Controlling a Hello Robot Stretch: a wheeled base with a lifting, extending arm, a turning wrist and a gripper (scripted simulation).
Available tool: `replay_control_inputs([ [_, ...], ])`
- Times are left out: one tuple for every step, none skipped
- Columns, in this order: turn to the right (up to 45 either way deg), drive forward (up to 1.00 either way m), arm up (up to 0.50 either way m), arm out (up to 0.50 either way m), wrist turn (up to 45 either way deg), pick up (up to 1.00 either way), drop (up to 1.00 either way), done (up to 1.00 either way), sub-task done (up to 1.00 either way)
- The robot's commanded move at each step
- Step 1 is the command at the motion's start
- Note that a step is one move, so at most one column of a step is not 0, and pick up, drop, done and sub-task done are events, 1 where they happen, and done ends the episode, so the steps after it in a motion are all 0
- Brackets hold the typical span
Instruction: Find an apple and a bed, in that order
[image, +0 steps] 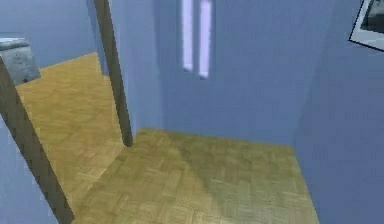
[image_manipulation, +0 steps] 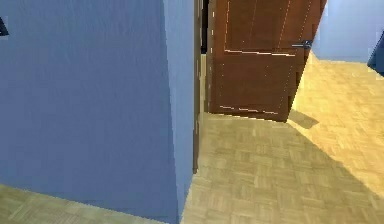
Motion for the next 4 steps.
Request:
replay_control_inputs([
  [-21.0,0.0,0.0,0.0,0.0,0.0,0.0,0.0,0.0],
  [0.0,1.0,0.0,0.0,0.0,0.0,0.0,0.0,0.0],
  [0.0,0.15,0.0,0.0,0.0,0.0,0.0,0.0,0.0],
  [-15.0,0.0,0.0,0.0,0.0,0.0,0.0,0.0,0.0],
])
